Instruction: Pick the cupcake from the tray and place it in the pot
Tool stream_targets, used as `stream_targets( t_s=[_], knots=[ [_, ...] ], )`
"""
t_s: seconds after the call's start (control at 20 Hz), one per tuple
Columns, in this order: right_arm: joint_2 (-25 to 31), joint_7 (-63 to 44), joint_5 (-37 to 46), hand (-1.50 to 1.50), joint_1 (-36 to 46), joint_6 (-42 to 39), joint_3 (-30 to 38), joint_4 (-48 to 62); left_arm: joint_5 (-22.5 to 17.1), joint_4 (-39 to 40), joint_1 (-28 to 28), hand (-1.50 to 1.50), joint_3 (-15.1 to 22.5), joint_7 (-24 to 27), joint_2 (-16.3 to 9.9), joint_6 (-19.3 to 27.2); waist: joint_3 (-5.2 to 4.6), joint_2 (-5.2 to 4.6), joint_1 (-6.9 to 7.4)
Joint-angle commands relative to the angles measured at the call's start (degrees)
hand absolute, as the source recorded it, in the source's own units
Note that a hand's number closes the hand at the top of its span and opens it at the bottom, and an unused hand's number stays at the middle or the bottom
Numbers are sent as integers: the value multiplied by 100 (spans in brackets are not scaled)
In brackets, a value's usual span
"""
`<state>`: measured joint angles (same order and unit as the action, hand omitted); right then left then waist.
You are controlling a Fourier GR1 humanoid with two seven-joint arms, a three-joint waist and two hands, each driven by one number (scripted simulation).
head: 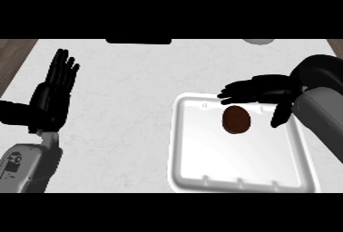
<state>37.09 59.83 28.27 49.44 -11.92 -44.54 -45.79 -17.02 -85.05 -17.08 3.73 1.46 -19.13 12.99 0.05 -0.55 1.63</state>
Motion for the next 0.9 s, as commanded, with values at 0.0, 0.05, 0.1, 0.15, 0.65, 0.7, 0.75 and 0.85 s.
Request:
stream_targets(
  t_s=[0.0, 0.05, 0.1, 0.15, 0.65, 0.7, 0.75, 0.85],
  knots=[
    [-153, 1185, 58, -150, -10, -150, -19, 308, -28, 57, -221, 0, -130, -101, -55, -63, 1, 10, -48],
    [-433, 933, 139, -150, 88, -112, -41, 453, 60, 14, 46, 0, -36, -5, 39, -22, -1, 12, -12],
    [-378, 980, 253, -150, 11, 81, -10, 488, -92, -59, 33, 0, -189, -75, -78, -194, -1, 25, -44],
    [-590, 830, 298, -150, 78, 72, -15, 613, 97, -87, -100, 0, -95, -252, -31, 27, 0, 23, -43],
    [-1196, 412, 907, -150, -52, 397, 148, 965, 136, -79, -190, 0, -363, -428, -1, -107, -4, 46, -125],
    [-1151, 845, 979, -150, -203, 724, 116, 1373, 159, -315, 163, 0, -267, -263, 29, -178, -1, 28, -58],
    [-1246, 663, 945, -150, -51, 533, 248, 1208, 114, 89, -46, 0, -368, -181, 71, -278, -4, 34, -110],
    [-1623, 553, 1076, -150, 236, 545, 266, 1674, 288, -228, 40, 0, -154, -296, 237, -84, -1, 21, -36]
  ],
)
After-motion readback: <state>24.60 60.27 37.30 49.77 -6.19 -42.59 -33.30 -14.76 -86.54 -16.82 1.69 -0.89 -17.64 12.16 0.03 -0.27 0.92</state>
